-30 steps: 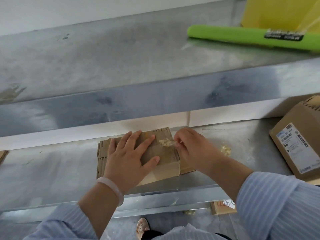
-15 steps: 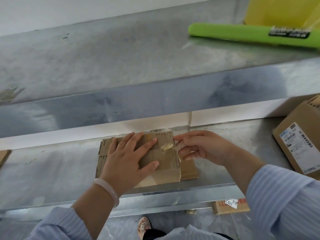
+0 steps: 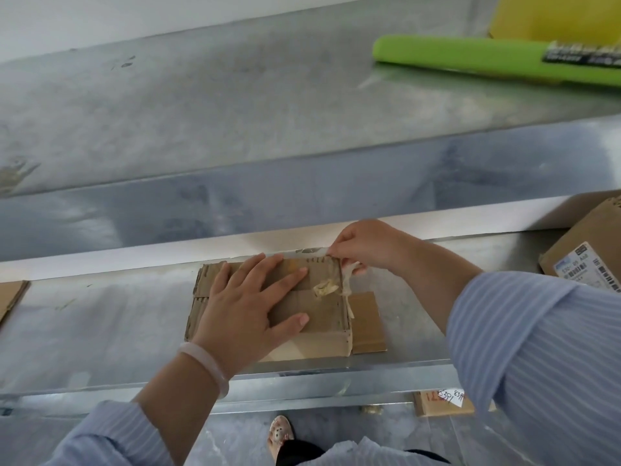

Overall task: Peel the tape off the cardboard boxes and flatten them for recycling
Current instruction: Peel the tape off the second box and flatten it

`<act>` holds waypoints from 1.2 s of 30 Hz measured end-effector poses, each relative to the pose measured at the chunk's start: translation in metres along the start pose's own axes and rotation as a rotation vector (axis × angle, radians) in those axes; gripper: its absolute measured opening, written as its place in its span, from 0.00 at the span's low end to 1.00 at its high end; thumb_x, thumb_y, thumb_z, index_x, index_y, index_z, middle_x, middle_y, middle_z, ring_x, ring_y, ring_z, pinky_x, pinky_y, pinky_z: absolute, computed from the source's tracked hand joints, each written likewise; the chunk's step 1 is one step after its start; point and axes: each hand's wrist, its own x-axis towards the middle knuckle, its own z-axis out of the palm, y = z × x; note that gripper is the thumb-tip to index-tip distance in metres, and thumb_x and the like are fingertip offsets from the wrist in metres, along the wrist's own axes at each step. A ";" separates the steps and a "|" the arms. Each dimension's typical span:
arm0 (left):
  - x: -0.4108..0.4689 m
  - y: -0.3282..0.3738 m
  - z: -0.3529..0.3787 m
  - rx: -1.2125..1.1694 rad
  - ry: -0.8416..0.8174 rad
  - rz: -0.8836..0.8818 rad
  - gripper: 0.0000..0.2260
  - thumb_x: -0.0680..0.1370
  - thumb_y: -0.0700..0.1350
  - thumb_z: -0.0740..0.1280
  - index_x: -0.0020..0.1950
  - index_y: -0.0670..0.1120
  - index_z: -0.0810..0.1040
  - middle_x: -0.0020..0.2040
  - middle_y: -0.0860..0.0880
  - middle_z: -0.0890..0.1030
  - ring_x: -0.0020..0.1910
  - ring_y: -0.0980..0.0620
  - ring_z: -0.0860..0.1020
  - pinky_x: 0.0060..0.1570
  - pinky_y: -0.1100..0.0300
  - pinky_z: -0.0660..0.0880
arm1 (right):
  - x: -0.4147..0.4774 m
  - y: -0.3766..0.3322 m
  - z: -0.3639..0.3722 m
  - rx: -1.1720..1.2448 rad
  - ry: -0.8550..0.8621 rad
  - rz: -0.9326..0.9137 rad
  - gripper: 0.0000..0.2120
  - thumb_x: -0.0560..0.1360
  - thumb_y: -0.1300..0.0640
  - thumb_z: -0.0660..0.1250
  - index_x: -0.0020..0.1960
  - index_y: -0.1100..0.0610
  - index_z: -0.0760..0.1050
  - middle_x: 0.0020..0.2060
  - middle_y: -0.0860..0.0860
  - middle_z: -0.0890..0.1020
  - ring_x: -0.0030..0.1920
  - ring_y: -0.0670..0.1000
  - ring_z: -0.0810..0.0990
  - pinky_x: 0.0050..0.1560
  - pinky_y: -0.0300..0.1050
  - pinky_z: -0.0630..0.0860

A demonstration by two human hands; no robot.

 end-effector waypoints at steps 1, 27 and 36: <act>0.000 0.000 0.000 0.000 -0.001 0.002 0.29 0.74 0.71 0.48 0.74 0.65 0.62 0.75 0.54 0.64 0.75 0.48 0.60 0.72 0.40 0.54 | 0.001 -0.002 -0.002 0.031 -0.023 0.031 0.09 0.76 0.54 0.69 0.51 0.58 0.82 0.46 0.52 0.84 0.47 0.47 0.83 0.45 0.42 0.82; 0.002 0.003 -0.002 -0.025 0.019 -0.032 0.29 0.73 0.71 0.49 0.73 0.66 0.63 0.74 0.54 0.65 0.75 0.49 0.61 0.73 0.41 0.53 | -0.039 0.036 0.008 0.546 0.162 -0.165 0.06 0.70 0.60 0.76 0.45 0.59 0.81 0.37 0.54 0.86 0.40 0.54 0.86 0.36 0.41 0.81; 0.002 0.003 0.000 -0.020 0.016 -0.045 0.30 0.72 0.72 0.47 0.73 0.68 0.60 0.75 0.56 0.62 0.76 0.51 0.58 0.74 0.43 0.51 | -0.041 0.040 0.027 0.156 0.278 -0.095 0.06 0.74 0.47 0.70 0.40 0.46 0.83 0.38 0.46 0.85 0.41 0.48 0.84 0.49 0.50 0.82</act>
